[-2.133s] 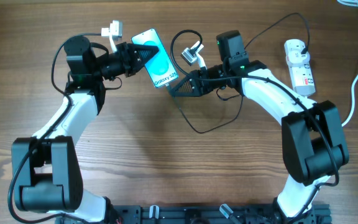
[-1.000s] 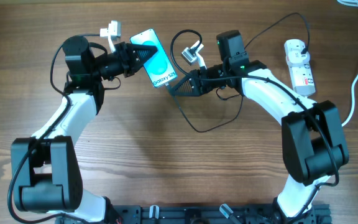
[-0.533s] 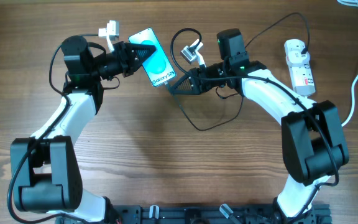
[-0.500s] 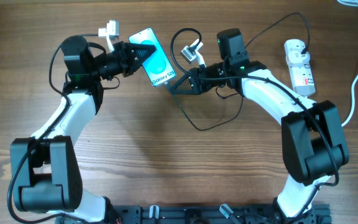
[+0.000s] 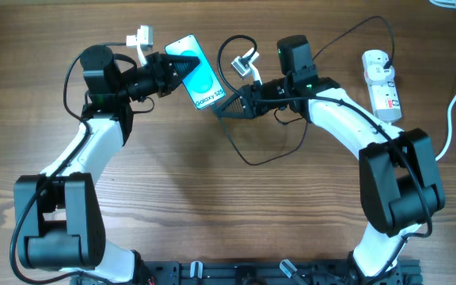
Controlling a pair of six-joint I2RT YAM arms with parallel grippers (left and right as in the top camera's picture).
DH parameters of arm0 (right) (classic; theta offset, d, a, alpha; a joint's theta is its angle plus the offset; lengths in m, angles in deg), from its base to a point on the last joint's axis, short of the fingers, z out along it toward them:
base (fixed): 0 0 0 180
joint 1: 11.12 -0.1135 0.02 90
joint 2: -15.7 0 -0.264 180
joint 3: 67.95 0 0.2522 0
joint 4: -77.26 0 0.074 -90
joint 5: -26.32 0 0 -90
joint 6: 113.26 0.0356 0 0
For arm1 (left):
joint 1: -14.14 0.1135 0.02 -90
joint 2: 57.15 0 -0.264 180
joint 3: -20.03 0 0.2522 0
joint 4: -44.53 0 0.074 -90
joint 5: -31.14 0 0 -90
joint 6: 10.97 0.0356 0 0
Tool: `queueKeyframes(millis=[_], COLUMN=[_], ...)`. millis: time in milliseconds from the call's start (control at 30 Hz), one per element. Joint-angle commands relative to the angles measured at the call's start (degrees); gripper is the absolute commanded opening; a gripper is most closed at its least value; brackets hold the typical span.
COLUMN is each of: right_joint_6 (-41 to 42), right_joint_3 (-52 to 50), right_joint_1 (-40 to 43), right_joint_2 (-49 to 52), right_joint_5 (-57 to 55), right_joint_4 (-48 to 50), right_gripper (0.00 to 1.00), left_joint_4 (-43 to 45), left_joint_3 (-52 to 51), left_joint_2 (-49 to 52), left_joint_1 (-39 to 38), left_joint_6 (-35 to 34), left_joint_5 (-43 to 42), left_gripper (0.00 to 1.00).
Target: Plug charger to phone and switch on socket
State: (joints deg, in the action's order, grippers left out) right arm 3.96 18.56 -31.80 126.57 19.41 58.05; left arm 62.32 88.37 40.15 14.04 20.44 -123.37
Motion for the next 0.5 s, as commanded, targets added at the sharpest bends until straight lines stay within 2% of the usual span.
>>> queueKeyframes(millis=[0,100,467], right_joint_6=[1.36,1.33,1.38], right_joint_3=[0.63,0.63,0.63], right_joint_1=[0.02,0.00,0.00], right_joint_2=[-1.27,-1.27,-1.27], right_joint_5=[-5.97,-3.78,-2.01], right_joint_4=[1.07,0.92,-2.36], right_gripper=[0.06,0.11,0.17], left_joint_4=[-0.07,-0.07,-0.07], left_joint_3=[0.59,0.59,0.59], left_joint_2=[-0.11,-0.11,-0.11], left_joint_1=[-2.19,-1.36,2.80], left_joint_6=[-0.20,-0.26,-0.13], left_joint_5=[-7.61,-6.62,-5.05], left_gripper=[0.04,0.04,0.04])
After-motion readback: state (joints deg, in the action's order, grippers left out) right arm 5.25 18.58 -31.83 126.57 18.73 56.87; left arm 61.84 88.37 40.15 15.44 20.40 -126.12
